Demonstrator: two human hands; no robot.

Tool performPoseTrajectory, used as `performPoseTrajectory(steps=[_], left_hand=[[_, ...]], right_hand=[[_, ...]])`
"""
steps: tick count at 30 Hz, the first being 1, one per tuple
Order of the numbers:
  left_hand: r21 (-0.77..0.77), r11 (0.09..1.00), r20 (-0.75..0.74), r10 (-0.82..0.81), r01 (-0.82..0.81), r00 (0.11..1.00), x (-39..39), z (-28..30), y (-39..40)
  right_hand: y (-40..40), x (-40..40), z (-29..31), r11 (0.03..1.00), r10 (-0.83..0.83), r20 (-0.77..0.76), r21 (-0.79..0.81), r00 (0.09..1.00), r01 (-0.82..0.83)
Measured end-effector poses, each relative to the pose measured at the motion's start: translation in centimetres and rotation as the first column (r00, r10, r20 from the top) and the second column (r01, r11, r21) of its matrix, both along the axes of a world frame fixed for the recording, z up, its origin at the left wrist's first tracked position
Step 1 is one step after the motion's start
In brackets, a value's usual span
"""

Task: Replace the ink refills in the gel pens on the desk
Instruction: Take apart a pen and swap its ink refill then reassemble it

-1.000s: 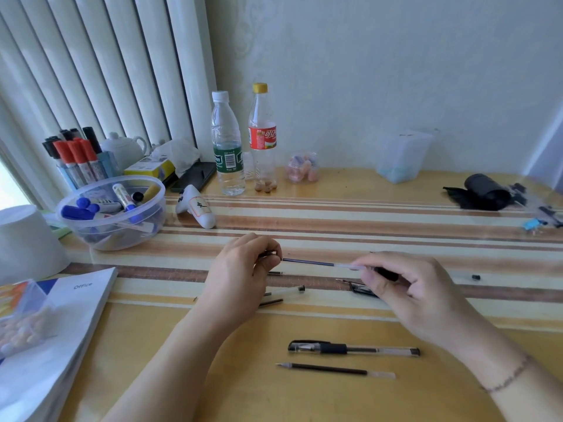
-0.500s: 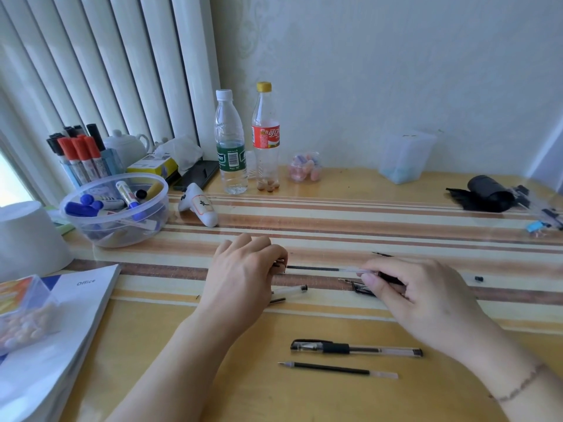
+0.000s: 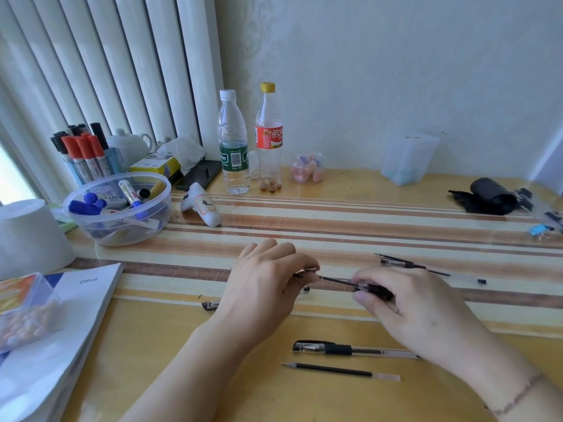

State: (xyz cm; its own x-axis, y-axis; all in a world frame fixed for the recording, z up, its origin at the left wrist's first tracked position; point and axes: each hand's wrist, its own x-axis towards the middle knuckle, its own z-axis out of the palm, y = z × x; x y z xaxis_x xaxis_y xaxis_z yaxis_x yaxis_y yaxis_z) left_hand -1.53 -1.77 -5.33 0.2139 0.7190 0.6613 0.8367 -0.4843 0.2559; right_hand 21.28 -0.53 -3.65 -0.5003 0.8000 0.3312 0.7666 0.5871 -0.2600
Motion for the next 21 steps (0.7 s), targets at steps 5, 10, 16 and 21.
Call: performPoseTrajectory(steps=[5,10,16,21], left_hand=[[0.082,0.996,0.329,0.008,-0.037,0.944,-0.2,0.9,-0.2],[0.021,1.0,0.324,-0.026,0.02,0.946,0.1,0.4,-0.1],[-0.03,0.996,0.361,-0.069,0.086,0.93,0.4,0.6,-0.4],[-0.06,0.988,0.354,-0.112,0.142,0.928,0.9,0.4,-0.5]], right_hand=[[0.3,0.2,0.1,0.995,0.02,-0.273,-0.092,0.962,-0.046],[-0.1,-0.2,0.1,0.996,0.056,-0.36,-0.051,0.931,-0.079],[-0.6,-0.7,0.2,0.99,0.083,-0.301,-0.086,0.95,-0.114],[-0.9,-0.9,0.3,0.987,0.126,-0.229,-0.066,0.965,-0.145]])
